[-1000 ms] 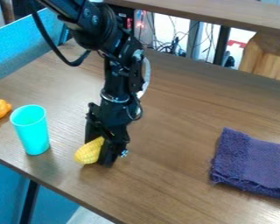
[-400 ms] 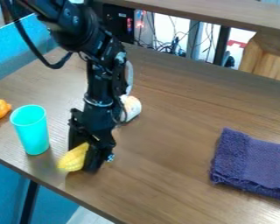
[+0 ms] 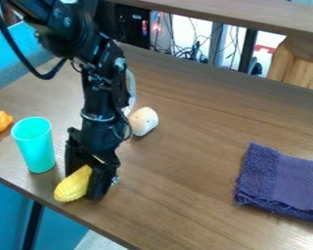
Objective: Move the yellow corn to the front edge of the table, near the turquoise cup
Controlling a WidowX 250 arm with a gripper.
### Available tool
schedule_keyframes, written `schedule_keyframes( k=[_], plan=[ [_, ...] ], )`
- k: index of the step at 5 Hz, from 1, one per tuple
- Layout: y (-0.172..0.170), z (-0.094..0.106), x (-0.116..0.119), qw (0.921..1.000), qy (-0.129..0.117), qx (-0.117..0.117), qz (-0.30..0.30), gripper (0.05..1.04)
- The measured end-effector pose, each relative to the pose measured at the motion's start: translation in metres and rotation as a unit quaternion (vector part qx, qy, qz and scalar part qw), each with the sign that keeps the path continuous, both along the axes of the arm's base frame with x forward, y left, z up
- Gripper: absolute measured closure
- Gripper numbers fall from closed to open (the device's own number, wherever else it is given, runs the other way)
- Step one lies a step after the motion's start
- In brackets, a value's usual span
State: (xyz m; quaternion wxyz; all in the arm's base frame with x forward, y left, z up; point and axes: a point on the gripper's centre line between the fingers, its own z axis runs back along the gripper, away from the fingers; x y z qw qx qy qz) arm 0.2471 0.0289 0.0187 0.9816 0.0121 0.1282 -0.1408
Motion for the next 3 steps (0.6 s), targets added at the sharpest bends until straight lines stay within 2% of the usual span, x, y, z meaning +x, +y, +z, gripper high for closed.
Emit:
schedule_keyframes(
  k=[2,3],
  plan=[
    [0.000,0.001,0.002,0.9997,-0.019,-0.004,-0.014,0.093],
    [-0.011,0.018,0.006,0.9985,-0.035,-0.006,-0.041,0.091]
  ],
)
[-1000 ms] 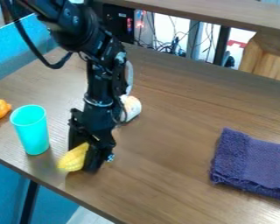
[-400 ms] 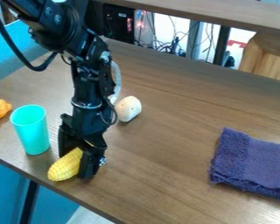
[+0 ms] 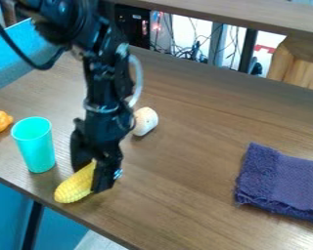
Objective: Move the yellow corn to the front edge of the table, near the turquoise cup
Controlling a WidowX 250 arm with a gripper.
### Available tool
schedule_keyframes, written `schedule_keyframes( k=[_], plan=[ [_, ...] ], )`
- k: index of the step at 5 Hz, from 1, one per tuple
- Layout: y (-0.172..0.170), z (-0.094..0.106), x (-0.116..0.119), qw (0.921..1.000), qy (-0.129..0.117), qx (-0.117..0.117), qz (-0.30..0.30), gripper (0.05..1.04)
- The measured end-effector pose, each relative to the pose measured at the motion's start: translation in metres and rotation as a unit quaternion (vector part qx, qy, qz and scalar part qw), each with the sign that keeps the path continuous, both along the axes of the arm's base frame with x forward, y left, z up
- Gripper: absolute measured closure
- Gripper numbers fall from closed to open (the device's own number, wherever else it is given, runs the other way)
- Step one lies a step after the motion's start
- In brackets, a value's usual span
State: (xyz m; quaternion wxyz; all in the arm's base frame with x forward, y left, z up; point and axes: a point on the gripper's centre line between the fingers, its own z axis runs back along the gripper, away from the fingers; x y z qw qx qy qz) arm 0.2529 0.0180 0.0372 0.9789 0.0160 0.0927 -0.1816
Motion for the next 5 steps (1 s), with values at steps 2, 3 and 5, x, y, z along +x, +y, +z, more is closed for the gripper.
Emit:
schedule_keyframes(
  k=[2,3,5],
  plan=[
    [-0.024,0.063,0.044,0.9969,-0.074,0.001,-0.027,0.087],
    [-0.028,0.075,0.070,0.9962,-0.083,-0.026,0.001,0.087],
    [0.000,0.065,0.104,0.9895,-0.080,-0.030,0.116,0.087]
  ],
)
